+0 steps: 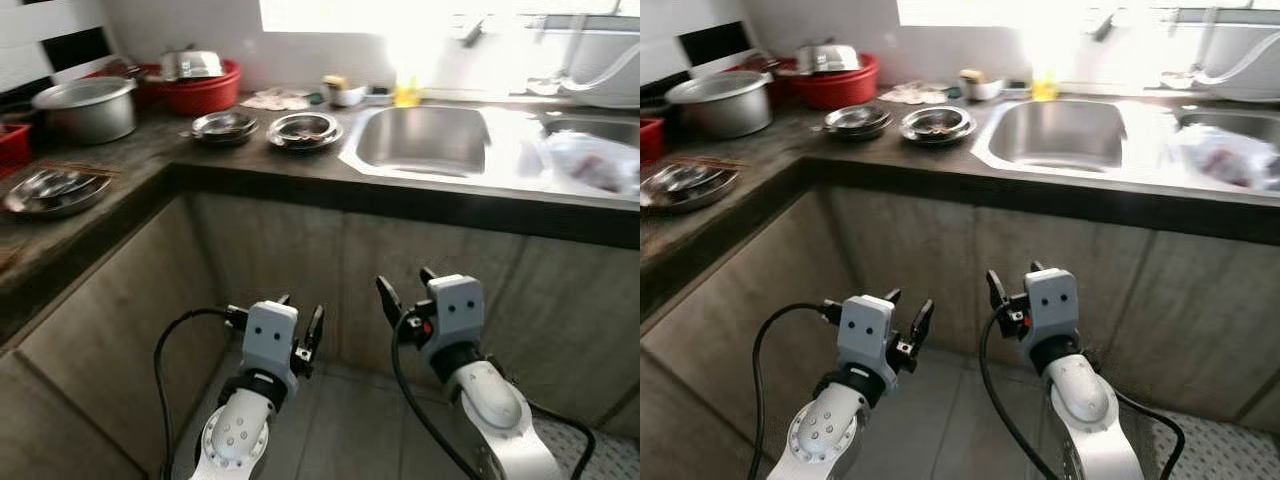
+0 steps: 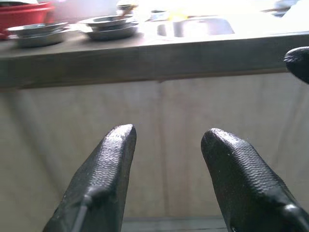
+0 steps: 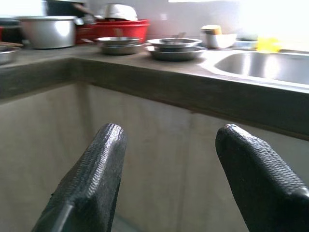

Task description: Kitchen organization

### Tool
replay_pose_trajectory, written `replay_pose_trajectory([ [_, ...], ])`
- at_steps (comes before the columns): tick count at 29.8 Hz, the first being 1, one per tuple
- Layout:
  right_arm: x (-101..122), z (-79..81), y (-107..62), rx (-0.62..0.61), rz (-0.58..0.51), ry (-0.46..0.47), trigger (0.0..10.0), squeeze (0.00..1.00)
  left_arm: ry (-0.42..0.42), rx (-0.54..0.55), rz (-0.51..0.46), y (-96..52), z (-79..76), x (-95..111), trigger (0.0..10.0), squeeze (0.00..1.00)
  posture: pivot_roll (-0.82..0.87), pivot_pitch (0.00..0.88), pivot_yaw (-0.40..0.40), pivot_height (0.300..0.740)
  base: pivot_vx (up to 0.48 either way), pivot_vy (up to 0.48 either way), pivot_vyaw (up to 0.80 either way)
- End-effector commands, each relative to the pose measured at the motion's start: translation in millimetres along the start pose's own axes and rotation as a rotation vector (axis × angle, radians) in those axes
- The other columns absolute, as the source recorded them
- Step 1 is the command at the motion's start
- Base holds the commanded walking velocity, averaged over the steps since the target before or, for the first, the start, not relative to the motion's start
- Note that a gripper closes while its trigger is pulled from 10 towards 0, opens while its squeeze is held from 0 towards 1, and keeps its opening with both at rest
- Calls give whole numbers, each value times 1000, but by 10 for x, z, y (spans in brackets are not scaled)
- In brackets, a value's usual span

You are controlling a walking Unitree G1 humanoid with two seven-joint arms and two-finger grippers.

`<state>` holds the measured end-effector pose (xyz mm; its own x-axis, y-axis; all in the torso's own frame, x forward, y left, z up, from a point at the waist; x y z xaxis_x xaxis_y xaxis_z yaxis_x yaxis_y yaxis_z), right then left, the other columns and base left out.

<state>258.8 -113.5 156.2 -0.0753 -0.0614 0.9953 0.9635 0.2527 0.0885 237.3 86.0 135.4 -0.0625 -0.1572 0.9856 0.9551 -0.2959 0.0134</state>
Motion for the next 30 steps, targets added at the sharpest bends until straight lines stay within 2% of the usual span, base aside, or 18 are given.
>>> replay_pose_trajectory([
  [1, 42, 13, 18, 8, -20, -2, 10000, 0, 14, -1, -13, 13, -3, 28, 10000, 0, 34, 18, 6, 740, 319, 0, 800],
  [30, 91, 6, 110, 14, -45, 0, 10000, 0, 14, 12, -16, 37, 0, 34, 10000, 0, 39, 19, 4, 740, 322, 0, 800],
])
Point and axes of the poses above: a point about 5 cm out from each wrist's last joint towards the gripper, its own y axis pointing out of the wrist towards the gripper, its own x axis along the axis of the wrist's last joint, z = x × y, the point moved 1 cm from there along y, pointing out of the wrist towards the gripper, and after that the axes turned 4 degrees about y, right-handed, at the moved point
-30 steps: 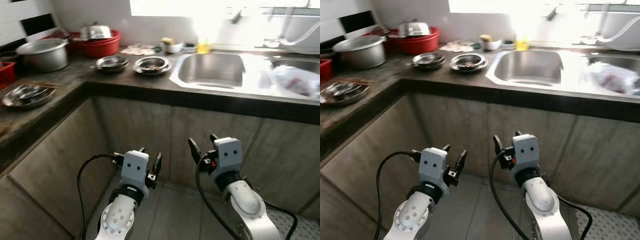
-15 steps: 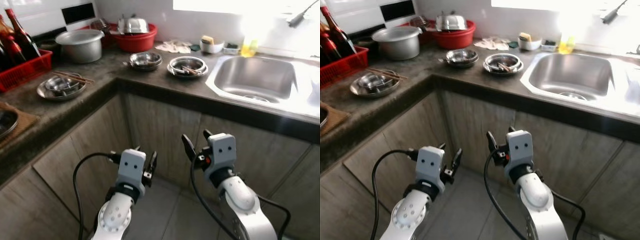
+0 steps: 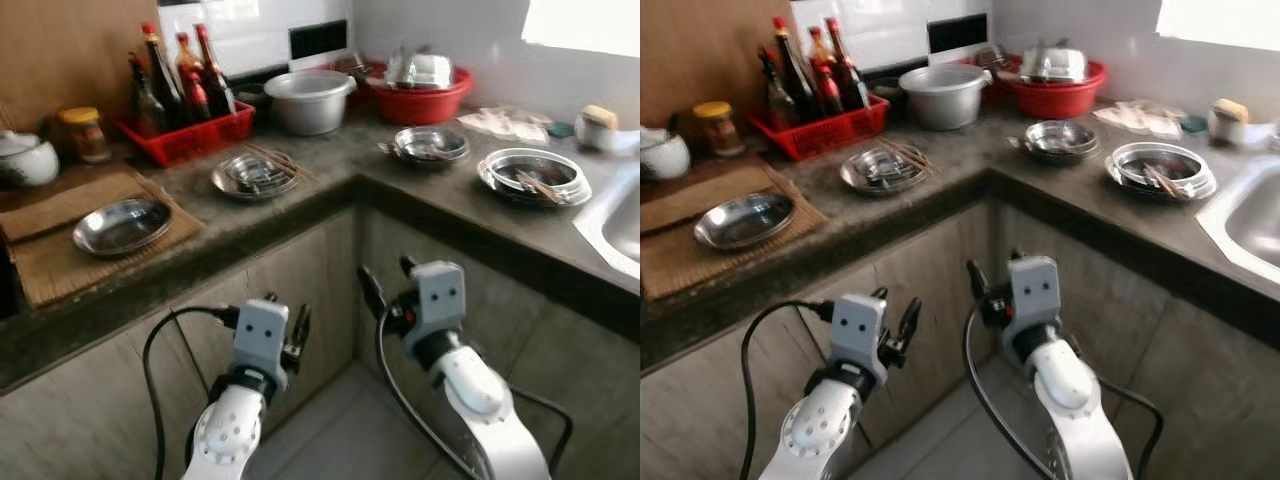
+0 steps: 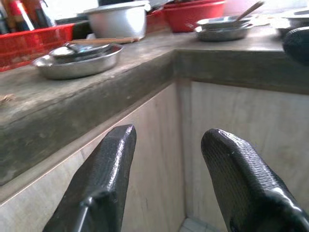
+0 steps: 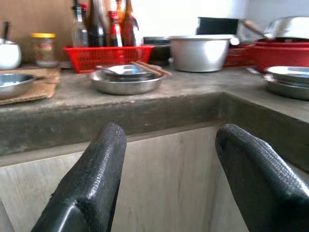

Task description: Kitchen organization

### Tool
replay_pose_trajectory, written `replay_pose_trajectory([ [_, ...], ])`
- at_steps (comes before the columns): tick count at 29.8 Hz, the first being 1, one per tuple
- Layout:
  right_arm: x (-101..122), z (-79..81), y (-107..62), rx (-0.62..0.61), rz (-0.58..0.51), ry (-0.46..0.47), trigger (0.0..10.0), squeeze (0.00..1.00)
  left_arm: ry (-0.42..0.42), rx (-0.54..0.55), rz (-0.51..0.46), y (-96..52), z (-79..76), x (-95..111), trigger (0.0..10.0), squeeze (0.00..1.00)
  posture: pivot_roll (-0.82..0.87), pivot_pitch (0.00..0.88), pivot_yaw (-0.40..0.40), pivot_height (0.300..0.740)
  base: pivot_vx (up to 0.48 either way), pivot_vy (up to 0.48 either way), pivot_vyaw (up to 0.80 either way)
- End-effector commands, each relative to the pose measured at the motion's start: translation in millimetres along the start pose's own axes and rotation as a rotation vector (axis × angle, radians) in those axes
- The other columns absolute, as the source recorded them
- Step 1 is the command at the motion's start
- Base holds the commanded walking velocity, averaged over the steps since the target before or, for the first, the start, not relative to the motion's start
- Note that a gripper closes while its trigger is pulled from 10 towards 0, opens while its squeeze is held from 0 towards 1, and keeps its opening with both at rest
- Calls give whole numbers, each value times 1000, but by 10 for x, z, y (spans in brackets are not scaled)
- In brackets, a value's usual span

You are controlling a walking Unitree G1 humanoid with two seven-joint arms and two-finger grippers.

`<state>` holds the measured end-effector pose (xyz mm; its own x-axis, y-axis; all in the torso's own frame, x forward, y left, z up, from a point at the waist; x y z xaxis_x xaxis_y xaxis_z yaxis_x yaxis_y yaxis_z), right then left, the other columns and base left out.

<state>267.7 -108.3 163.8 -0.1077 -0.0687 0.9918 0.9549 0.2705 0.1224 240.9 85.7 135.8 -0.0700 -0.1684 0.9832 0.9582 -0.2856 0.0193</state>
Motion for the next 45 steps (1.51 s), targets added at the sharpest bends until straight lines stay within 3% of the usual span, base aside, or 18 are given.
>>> replay_pose_trajectory([
  [1, 26, -24, 7, -7, -12, 1, 10000, 0, 0, 0, -12, 2, -8, 34, 10000, 0, 39, 19, 4, 740, 300, 0, 800],
  [17, 40, -20, 44, -7, -21, 13, 10000, 0, 4, 3, -17, 22, -3, 37, 10000, 0, 40, 15, 4, 740, 308, 0, 799],
  [27, 109, -73, 77, -18, -55, 35, 10000, 0, -15, 5, -22, 33, -4, 48, 10000, 0, 42, 16, 3, 740, 322, 0, 46],
  [33, 173, -92, 106, -13, -83, 52, 10000, 0, -20, 6, -15, 37, -11, 42, 10000, 0, 41, 14, 4, 740, 0, 0, 675],
  [41, 298, -143, 198, -10, -121, 76, 10000, 0, -24, 4, -17, 48, -27, 47, 10000, 0, 40, 11, 3, 740, 0, 0, 0],
  [45, 308, -151, 271, 9, -104, 40, 10000, 0, -26, -1, -17, 52, -35, 47, 10000, 0, 42, 7, 2, 740, 0, 0, 400],
])
Point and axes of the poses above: a point about 5 cm out from each wrist's last joint towards the gripper, its own y axis pointing out of the wrist towards the gripper, its own x axis along the axis of the wrist's last joint, z = x × y, the point moved 1 cm from there along y, pointing out of the wrist towards the gripper, and after that the axes turned 4 degrees about y, right-handed, at the moved point
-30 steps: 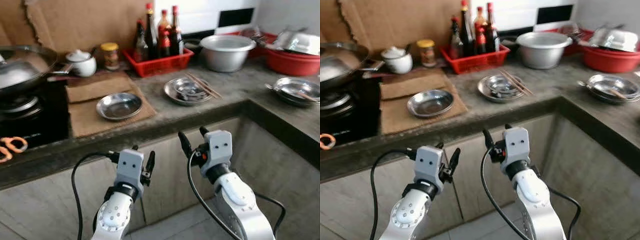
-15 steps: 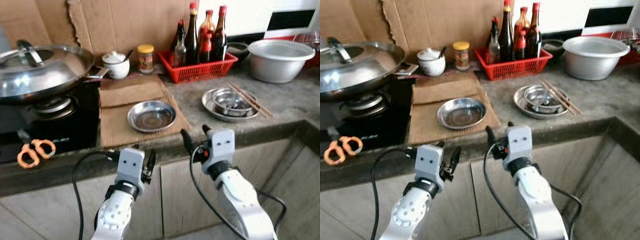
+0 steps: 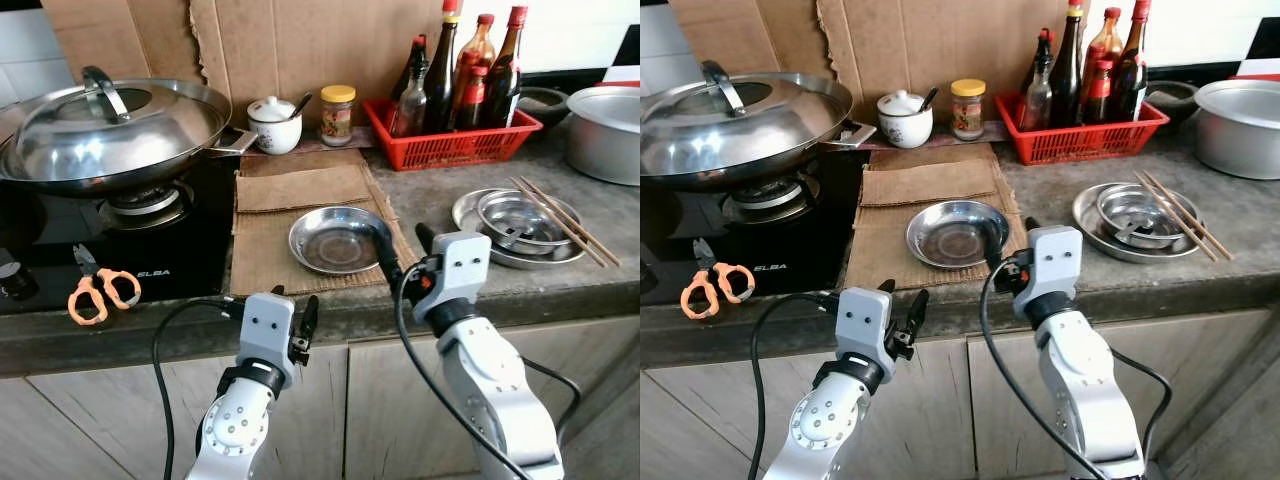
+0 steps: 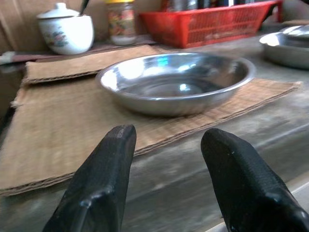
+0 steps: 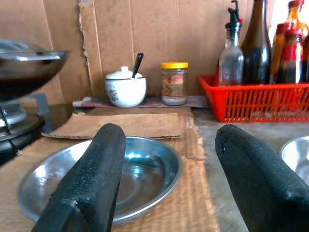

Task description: Kitchen organization

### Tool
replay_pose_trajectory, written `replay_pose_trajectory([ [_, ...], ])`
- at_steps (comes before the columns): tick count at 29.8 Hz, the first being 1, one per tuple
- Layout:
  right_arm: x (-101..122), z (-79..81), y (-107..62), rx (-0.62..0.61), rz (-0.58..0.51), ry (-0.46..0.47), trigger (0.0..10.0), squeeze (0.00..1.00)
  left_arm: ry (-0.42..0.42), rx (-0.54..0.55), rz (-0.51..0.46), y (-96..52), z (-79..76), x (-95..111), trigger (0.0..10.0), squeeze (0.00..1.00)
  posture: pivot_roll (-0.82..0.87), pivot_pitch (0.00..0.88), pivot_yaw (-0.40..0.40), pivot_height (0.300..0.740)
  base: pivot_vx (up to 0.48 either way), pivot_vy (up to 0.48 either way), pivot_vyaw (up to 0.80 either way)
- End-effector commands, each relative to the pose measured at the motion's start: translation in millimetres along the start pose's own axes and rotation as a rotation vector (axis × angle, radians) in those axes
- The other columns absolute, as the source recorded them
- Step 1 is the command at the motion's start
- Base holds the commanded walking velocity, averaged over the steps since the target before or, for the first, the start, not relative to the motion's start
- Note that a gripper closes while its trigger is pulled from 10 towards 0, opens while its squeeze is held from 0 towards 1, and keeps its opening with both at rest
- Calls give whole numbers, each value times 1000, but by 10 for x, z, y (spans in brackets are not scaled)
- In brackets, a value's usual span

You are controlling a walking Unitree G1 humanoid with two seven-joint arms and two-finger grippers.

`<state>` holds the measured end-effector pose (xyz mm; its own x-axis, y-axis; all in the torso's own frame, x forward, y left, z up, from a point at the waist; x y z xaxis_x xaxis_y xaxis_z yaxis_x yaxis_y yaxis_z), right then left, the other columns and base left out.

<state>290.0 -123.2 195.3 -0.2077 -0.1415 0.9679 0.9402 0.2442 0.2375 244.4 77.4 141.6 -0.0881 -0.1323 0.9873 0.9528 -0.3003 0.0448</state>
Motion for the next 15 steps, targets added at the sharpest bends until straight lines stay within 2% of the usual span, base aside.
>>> replay_pose_trajectory([
  [1, -10, 45, 84, 23, 23, -12, 10000, 0, 4, 9, 10, -7, 23, -21, 10000, 0, 42, 7, 2, 740, 0, 0, 800],
  [4, -61, 47, 195, 8, 73, -19, 10000, 0, 3, 7, 10, -6, 17, -21, 10000, 0, 42, 8, 2, 740, 0, 0, 692],
  [10, -63, 31, 396, -68, 151, -101, 10000, 0, 2, 9, 10, -4, 14, -18, 10000, 0, 46, 13, -2, 740, 0, 0, 0],
  [13, -22, 76, 483, 25, 186, -93, 10000, 0, 2, 15, 13, -12, 20, -28, 10000, 0, 48, 18, -8, 740, 0, 0, 0],
  [14, 0, 58, 545, 24, 192, -57, 10000, 1000, 1, 17, 14, -16, 17, -29, 10000, 0, 47, 22, -10, 740, 0, 0, 0],
  [15, 3, 46, 574, 15, 199, -36, 10000, 1000, 0, 17, 14, -17, 15, -28, 10000, 0, 47, 22, -10, 740, 0, 0, 0],
])
Point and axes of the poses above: a point about 5 cm out from each wrist's last joint towards the gripper, its own y axis pointing out of the wrist towards the gripper, its own x axis along the axis of the wrist's last joint, z = x × y, the point moved 1 cm from there along y, pointing out of the wrist towards the gripper, and after that the axes turned 4 degrees about y, right-handed, at the moved point
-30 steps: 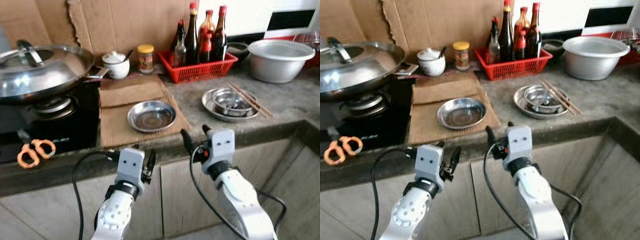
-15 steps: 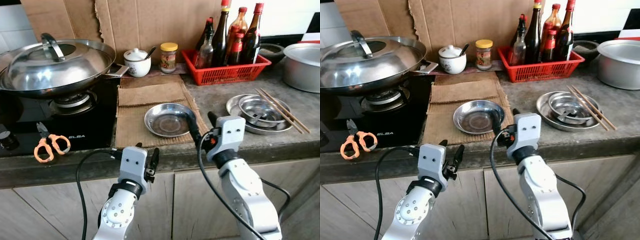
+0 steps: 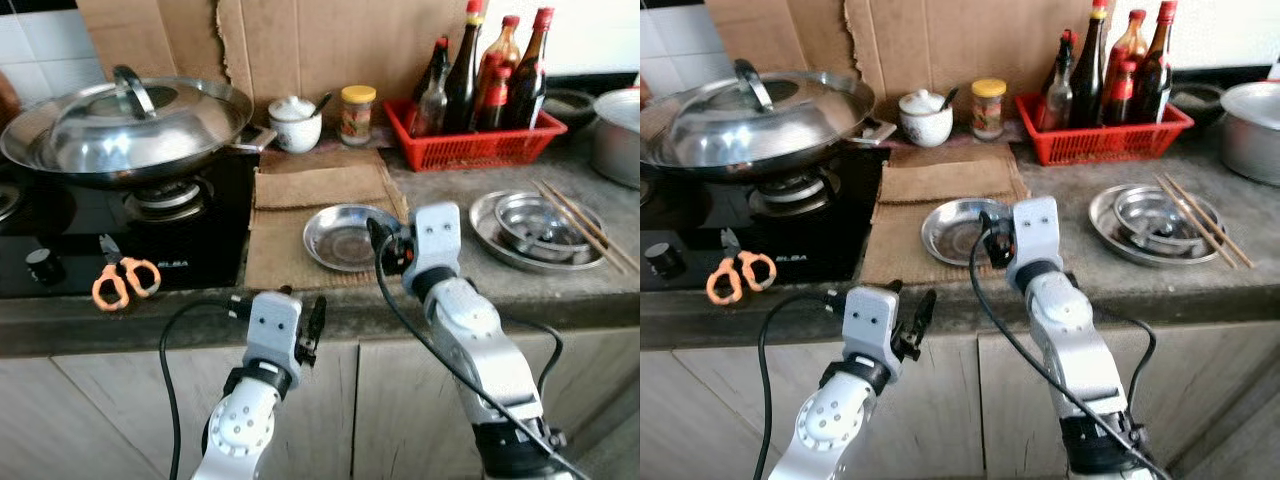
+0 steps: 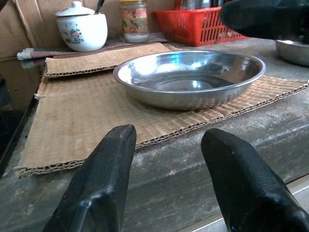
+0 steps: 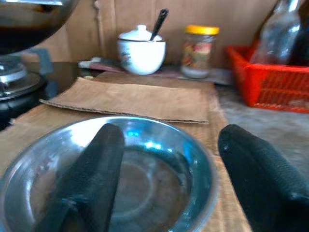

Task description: Kitchen organization

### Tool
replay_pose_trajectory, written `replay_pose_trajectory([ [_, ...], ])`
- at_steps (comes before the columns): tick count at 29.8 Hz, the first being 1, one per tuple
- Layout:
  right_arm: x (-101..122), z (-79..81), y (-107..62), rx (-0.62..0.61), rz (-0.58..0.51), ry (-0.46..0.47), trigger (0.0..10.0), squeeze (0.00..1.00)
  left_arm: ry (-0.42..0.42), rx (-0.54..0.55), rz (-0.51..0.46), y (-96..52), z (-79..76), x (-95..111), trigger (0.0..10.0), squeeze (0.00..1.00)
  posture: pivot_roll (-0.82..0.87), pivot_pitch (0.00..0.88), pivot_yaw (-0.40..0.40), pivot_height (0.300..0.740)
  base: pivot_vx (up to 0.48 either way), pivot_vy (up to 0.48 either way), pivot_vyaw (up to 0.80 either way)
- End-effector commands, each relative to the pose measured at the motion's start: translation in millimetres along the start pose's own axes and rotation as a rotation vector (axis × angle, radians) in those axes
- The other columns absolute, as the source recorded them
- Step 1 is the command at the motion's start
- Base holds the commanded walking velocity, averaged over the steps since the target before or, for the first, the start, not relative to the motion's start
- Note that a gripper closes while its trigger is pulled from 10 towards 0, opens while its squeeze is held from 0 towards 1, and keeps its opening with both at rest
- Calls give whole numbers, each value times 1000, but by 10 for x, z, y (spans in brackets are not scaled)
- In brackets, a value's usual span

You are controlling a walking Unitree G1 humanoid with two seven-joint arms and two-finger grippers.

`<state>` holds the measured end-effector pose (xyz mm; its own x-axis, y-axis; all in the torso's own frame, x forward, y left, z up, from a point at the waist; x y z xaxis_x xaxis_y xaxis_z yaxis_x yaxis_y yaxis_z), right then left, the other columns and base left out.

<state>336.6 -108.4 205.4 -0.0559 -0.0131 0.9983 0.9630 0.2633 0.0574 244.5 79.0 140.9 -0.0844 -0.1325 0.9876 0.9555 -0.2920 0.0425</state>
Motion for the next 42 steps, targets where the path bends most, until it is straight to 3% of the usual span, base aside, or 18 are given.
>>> replay_pose_trajectory([
  [1, 43, 11, 90, 10, 22, 58, 10000, 1000, 0, 9, 11, -14, -2, -19, 10000, 0, 48, 22, -10, 740, 0, 0, 0],
  [5, 54, 1, 212, -12, 86, 17, 10000, 1000, -5, 10, 12, -16, -13, -17, 10000, 0, 51, 29, -15, 740, 0, 0, 0],
  [6, 46, -21, 255, -31, 128, 4, 10000, 369, -9, 10, 7, -15, -16, -9, 10000, 0, 53, 29, -16, 740, 0, 0, 0],
  [8, 47, -28, 274, -38, 140, 2, 10000, 369, -11, 10, 6, -15, -17, -7, 10000, 0, 53, 29, -18, 740, 0, 0, 0],
  [9, 47, -38, 297, -48, 162, 8, 10000, 0, -11, 11, 6, -14, -13, -7, 10000, 0, 55, 29, -18, 740, 0, 0, 0],
  [20, 136, -268, 502, -171, 285, 57, 10000, 0, -16, 16, 6, -11, -19, -6, 10000, 0, 56, 34, -26, 740, 0, 0, 0],
  [24, 36, -280, 499, -184, 382, 58, 10000, 0, -15, 16, 5, -10, -16, -6, 10000, 0, 55, 34, -24, 740, 0, 0, 0],
  [31, -20, -282, 502, -189, 439, 83, 10000, 0, -14, 16, 4, -9, -12, -6, 10000, 0, 55, 33, -20, 740, 0, 0, 0],
  [37, -128, -242, 465, -140, 555, 203, 10000, 0, -11, 18, 2, -5, -7, 1, 10000, 0, 57, 34, -21, 740, 0, 0, 0],
  [42, -159, -253, 452, -135, 581, 226, 10000, 0, -11, 18, 1, -3, -7, -1, 10000, 0, 56, 33, -21, 740, 0, 0, 0],
])
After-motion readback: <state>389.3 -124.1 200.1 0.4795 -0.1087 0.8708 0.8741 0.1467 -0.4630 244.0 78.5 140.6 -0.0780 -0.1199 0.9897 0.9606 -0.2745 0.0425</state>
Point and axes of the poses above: a point about 5 cm out from each wrist's last joint towards the gripper, its own y axis pointing out of the wrist towards the gripper, its own x axis along the axis of the wrist's last joint, z = x × y, the point moved 1 cm from there along y, pointing out of the wrist towards the gripper, and after that the axes turned 4 degrees about y, right-handed, at the moved point
